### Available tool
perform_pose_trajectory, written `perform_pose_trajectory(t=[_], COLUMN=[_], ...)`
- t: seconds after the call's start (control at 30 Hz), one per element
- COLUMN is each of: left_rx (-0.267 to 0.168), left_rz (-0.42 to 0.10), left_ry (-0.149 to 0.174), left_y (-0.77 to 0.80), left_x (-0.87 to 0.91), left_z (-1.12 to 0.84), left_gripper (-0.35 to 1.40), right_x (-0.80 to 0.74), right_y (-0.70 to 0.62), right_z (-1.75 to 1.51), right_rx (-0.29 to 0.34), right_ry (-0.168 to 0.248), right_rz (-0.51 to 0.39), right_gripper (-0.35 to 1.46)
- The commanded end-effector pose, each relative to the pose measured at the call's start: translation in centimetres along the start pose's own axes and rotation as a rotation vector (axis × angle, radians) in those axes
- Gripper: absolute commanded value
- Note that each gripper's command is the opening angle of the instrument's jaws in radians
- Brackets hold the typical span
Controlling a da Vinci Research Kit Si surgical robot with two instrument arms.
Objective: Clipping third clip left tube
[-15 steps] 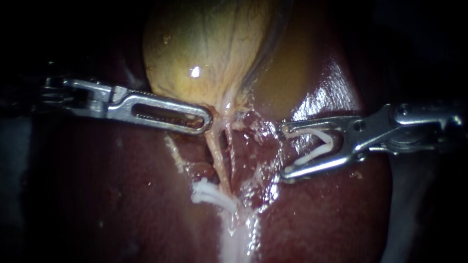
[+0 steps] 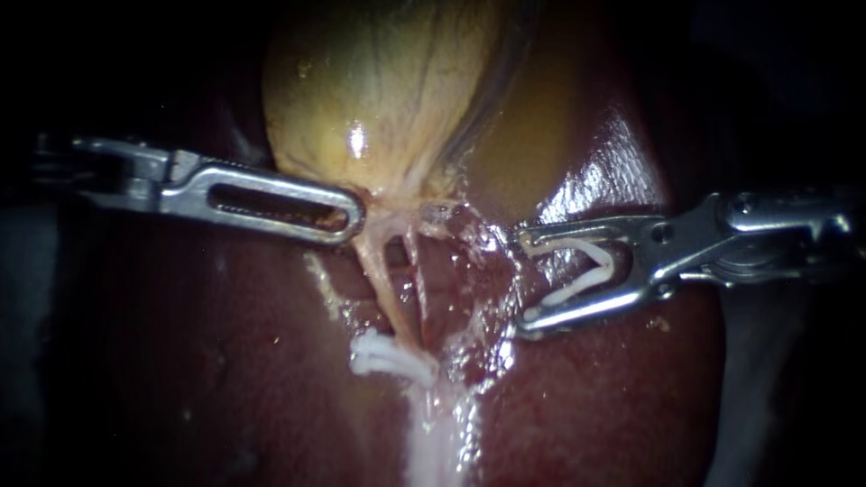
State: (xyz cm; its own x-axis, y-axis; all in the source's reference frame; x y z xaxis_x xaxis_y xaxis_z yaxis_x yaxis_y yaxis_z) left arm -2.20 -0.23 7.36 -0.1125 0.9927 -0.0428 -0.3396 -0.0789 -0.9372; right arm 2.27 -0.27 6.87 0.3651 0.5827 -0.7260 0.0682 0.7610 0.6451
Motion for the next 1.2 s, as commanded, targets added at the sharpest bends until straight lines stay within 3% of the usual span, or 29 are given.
perform_pose_trajectory(t=[0.03,0.17,0.5,0.9,1.2], left_rx=[-0.003,-0.001,0.0,0.001,0.002], left_rz=[0.0,0.0,0.0,0.0,-0.001], left_ry=[0.004,0.006,0.007,0.009,0.01], left_y=[0.01,0.01,0.02,0.03,0.06], left_x=[0.01,0.0,-0.01,-0.02,-0.02], left_z=[-0.02,-0.04,-0.03,-0.01,0.0], left_gripper=[-0.35,-0.35,-0.35,-0.35,-0.35], right_x=[0.0,0.01,0.07,0.01,-0.08], right_y=[0.0,-0.01,-0.05,-0.02,0.12], right_z=[0.0,0.02,0.21,0.88,1.23], right_rx=[0.0,0.0,-0.01,0.008,0.001], right_ry=[0.001,0.007,0.023,0.023,0.027], right_rz=[0.0,0.001,0.097,0.163,0.175], right_gripper=[0.49,0.49,0.49,0.49,0.49])
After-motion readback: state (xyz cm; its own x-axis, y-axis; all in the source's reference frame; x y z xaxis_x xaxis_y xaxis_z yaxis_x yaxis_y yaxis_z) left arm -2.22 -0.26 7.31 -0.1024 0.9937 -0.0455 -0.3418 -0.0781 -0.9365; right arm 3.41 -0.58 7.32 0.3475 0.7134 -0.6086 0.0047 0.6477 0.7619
